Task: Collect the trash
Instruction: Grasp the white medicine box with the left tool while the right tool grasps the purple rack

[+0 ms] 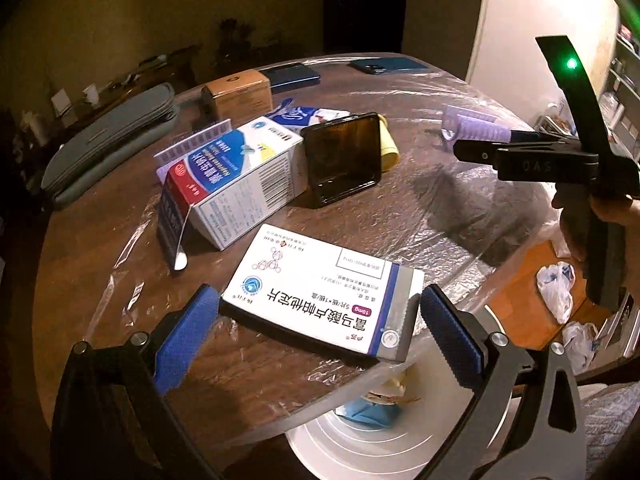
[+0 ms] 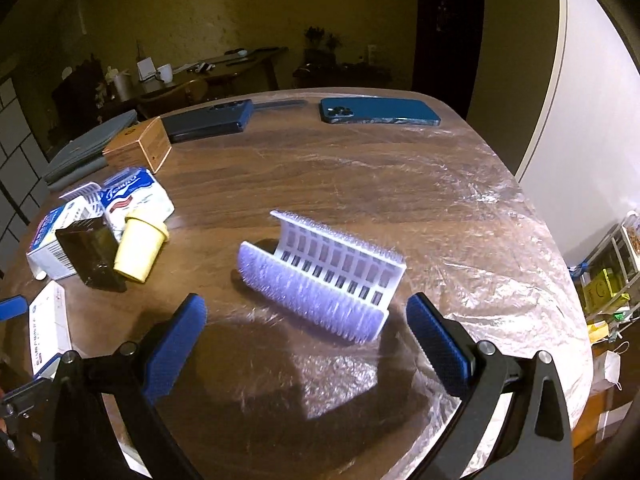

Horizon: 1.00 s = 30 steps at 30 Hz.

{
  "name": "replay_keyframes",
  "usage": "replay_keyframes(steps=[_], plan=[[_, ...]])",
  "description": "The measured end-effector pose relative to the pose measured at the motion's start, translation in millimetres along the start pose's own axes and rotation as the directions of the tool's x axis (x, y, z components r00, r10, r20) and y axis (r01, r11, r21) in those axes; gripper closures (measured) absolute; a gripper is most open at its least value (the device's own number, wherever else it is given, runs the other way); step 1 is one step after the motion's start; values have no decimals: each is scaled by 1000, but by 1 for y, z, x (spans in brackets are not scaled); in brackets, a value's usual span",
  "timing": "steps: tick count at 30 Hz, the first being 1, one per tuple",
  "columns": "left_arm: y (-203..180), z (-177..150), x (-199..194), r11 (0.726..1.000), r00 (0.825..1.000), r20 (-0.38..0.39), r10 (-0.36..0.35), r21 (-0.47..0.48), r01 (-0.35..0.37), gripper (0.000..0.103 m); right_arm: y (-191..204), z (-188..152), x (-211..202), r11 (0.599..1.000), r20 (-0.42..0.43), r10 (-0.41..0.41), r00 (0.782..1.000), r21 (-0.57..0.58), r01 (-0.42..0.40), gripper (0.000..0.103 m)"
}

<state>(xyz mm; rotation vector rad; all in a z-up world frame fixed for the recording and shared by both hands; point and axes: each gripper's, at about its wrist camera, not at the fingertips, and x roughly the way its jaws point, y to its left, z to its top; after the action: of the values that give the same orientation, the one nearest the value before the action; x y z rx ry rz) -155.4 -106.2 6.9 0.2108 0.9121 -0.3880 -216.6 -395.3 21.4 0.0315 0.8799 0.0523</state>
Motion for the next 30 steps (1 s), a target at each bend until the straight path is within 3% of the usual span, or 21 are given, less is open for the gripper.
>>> replay_keyframes(steps=[3,7,16,19,23,27,30], plan=[[6,0,-2,994,1000,-22,12,-106,-14,2,-1,2,3,1000,1,-6,1000,3,6,4],[10,-2,-3,967,999,-14,-40,-253,35,2,-2,2,6,1000,3,4,1000,14,-4,4],[9,10,15,951,1000,-22,13,-310,-19,2,1,7,15,1000,-11,5,1000,-6,-5,4],[8,11,18,953,999,-17,32,-300,-36,10,2,9,18,1000,-11,4,1000,-10,-4,4],[5,14,20,963,998,-17,64,-262,-66,32,1,10,18,1000,-7,9,1000,-4,-9,6],[5,14,19,966,998,-13,57,-251,-58,42,2,11,17,1000,-1,7,1000,-26,-7,25],[4,12,16,969,999,-7,50,-243,-50,46,0,11,15,999,-2,30,1000,-28,-30,26]])
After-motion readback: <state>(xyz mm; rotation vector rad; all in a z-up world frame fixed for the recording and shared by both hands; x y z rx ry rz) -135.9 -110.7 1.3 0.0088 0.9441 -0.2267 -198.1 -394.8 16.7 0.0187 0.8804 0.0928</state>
